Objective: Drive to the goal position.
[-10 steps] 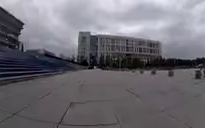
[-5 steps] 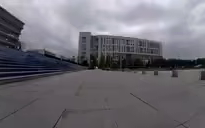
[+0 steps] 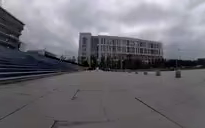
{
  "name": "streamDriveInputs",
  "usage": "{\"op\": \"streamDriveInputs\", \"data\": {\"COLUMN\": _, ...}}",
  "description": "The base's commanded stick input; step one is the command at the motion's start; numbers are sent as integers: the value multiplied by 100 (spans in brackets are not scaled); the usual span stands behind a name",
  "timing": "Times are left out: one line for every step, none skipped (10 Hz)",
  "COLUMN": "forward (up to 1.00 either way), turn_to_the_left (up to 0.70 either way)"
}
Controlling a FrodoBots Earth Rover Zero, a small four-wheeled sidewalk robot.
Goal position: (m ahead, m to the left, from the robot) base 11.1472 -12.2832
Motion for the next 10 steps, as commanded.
{"op": "streamDriveInputs", "data": {"forward": 70, "turn_to_the_left": 0}}
{"op": "streamDriveInputs", "data": {"forward": 70, "turn_to_the_left": -1}}
{"op": "streamDriveInputs", "data": {"forward": 70, "turn_to_the_left": -10}}
{"op": "streamDriveInputs", "data": {"forward": 70, "turn_to_the_left": -35}}
{"op": "streamDriveInputs", "data": {"forward": 70, "turn_to_the_left": -35}}
{"op": "streamDriveInputs", "data": {"forward": 70, "turn_to_the_left": -35}}
{"op": "streamDriveInputs", "data": {"forward": 70, "turn_to_the_left": -35}}
{"op": "streamDriveInputs", "data": {"forward": 70, "turn_to_the_left": -21}}
{"op": "streamDriveInputs", "data": {"forward": 70, "turn_to_the_left": -2}}
{"op": "streamDriveInputs", "data": {"forward": 70, "turn_to_the_left": 0}}
